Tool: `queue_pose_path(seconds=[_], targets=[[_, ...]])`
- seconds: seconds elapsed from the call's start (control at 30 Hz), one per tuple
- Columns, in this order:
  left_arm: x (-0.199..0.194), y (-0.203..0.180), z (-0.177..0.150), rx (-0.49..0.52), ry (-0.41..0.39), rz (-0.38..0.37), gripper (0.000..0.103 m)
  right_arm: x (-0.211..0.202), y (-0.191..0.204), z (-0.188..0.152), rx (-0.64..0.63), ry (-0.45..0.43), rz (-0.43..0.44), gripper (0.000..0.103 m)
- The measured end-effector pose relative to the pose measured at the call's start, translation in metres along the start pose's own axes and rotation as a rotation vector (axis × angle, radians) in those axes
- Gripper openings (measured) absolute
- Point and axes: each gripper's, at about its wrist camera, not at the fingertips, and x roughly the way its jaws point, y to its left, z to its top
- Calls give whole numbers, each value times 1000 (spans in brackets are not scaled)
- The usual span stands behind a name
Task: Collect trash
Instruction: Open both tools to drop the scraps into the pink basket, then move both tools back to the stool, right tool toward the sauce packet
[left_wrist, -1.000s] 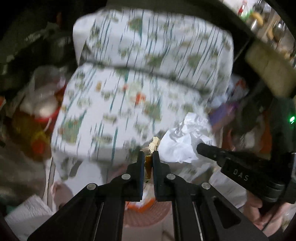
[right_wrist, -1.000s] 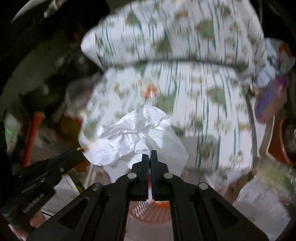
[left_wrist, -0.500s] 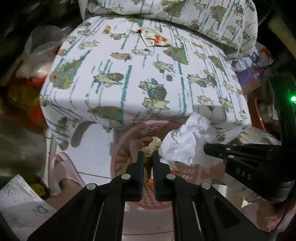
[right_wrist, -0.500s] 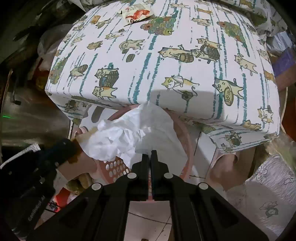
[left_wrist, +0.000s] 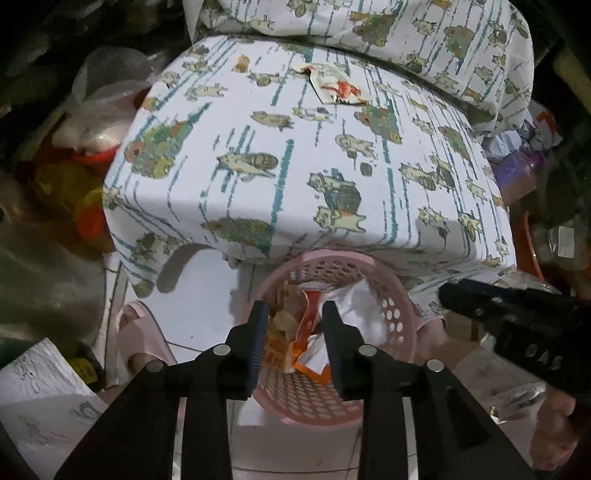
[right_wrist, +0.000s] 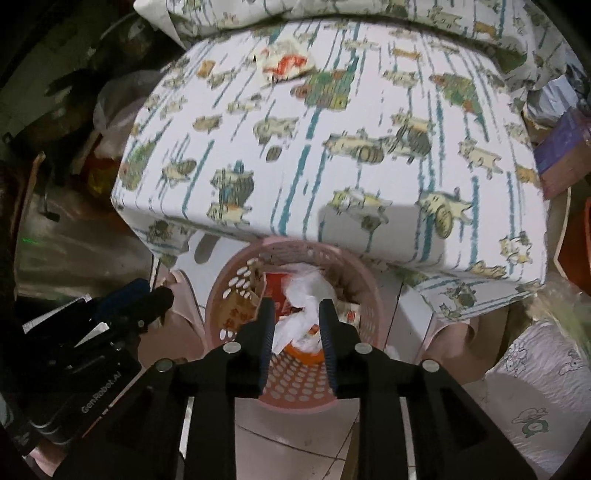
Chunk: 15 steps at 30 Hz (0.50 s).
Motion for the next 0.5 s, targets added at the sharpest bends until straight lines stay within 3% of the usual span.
queue_pose_path(seconds=[0.1,0.27,0.5], targets=[[-6,1,2,2,-28,13,58,-7,-1,4,-1,-32,-12,24],[-17,11,7,-53,-70,33,66,-19,-4,6,16,-93,-32,24],[-39,14,13,-48,-133,50,67,-48,1,11,-17,-223,-72,24]])
